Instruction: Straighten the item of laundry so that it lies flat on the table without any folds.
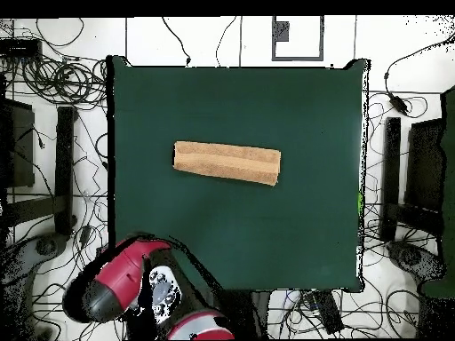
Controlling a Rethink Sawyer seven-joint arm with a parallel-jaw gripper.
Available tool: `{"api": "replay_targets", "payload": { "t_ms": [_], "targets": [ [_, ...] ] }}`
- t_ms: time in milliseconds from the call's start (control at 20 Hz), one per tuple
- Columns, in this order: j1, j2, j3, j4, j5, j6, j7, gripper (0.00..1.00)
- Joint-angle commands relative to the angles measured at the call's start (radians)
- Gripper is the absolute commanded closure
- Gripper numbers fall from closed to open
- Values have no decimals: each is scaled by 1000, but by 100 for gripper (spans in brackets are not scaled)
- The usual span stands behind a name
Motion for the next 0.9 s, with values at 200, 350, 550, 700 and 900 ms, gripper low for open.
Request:
{"api": "replay_targets", "payload": {
  "t_ms": [200, 350, 550, 700, 900],
  "targets": [
    [61, 1, -259, 98, 273, -175, 597, 0],
    [44, -10, -284, 117, 328, -180, 633, 0],
    [-4, -30, -298, 143, 350, -189, 633, 0],
    [-35, -26, -302, 151, 353, -207, 632, 0],
    [-77, -26, -314, 139, 352, -174, 604, 0]
  ]
}}
